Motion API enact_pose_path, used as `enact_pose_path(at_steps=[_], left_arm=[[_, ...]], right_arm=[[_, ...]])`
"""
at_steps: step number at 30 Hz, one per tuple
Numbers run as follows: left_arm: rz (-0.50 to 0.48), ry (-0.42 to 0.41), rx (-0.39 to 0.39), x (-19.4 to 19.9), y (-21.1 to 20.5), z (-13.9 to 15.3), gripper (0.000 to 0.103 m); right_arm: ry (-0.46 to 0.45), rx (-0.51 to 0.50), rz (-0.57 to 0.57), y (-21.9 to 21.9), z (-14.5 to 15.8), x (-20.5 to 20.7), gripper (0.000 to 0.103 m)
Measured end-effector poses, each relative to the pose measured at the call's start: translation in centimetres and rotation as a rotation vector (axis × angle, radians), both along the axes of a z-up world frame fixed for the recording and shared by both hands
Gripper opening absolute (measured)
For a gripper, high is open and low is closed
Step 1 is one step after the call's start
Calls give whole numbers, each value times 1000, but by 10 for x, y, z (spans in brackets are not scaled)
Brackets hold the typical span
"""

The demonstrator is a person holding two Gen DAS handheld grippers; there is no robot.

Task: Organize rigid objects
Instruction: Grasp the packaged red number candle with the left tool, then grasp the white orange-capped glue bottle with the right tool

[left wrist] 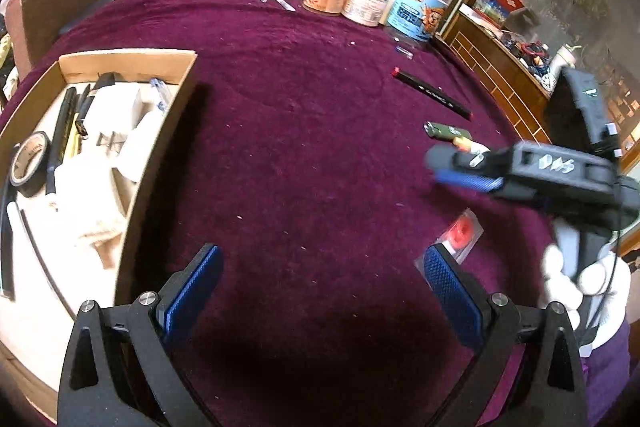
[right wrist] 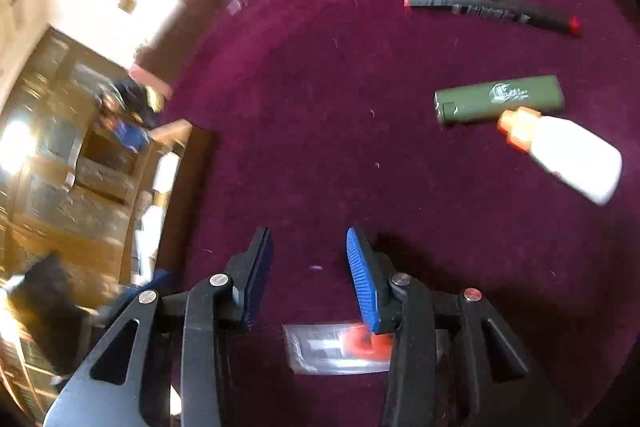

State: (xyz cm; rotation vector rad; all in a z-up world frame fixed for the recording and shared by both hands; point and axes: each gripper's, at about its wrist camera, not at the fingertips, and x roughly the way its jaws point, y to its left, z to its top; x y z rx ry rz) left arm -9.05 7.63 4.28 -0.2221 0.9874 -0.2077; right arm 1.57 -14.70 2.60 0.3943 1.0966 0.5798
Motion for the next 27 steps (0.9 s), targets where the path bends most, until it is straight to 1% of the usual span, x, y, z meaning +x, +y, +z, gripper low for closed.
enact_pose_path(at_steps=[1, 3, 5, 6, 7, 9, 10, 11, 15, 16, 17, 18, 19, 20, 21, 22, 23, 24, 26, 27], left_arm=[[-19, -9, -2, -2, -4, 2, 98], [-77, -37, 17, -6, -16, 7, 98], [-156, -83, 85, -10, -35, 12, 98], [-207, -105, 128, -11, -50, 13, 98], [-234, -116, 150, -10, -59, 13, 98], [-312, -144, 226, -4, -87, 6, 98], [-334, -150, 251, -2, -98, 2, 98], [-366, -148, 283, 3, -112, -4, 98], [-418, -110, 341, 19, -140, -22, 97], [-434, -82, 361, 24, -147, -30, 90], [-439, -65, 352, 27, -148, -33, 78], [-428, -59, 294, 29, -143, -30, 70], [-413, -60, 296, 28, -140, -27, 43], [-405, -59, 290, 28, -136, -23, 23], [-394, -44, 278, 28, -128, -21, 23], [-377, -23, 240, 28, -117, -20, 23], [-359, -10, 220, 27, -108, -21, 23], [-337, -3, 214, 24, -98, -20, 23], [-309, 6, 202, 21, -82, -20, 23], [-297, 14, 188, 19, -74, -21, 23]], right_arm=[[-50, -44, -42, -10, 9, -6, 38], [-109, -71, -99, -30, 19, -17, 38], [-143, -85, -153, -52, 21, -30, 38], [-153, -94, -180, -62, 21, -33, 38], [-159, -101, -207, -73, 20, -36, 38], [-154, -105, -249, -89, 19, -36, 38], [-146, -106, -268, -96, 17, -33, 38], [-141, -110, -282, -104, 19, -34, 38], [-158, -167, -303, -109, 19, -29, 38], [-170, -188, -305, -106, 19, -26, 38], [-179, -205, -302, -103, 19, -22, 38], [-190, -224, -298, -99, 19, -16, 38], [-204, -241, -288, -94, 19, -10, 38], [-220, -260, -271, -90, 18, -2, 38], [-228, -282, -256, -84, 18, 6, 38], [-230, -301, -244, -80, 16, 13, 38], [-229, -316, -234, -76, 13, 20, 38], [-225, -327, -222, -72, 10, 28, 38], [-176, -350, -189, -62, -3, 42, 38], [-148, -343, -169, -58, -9, 43, 38]])
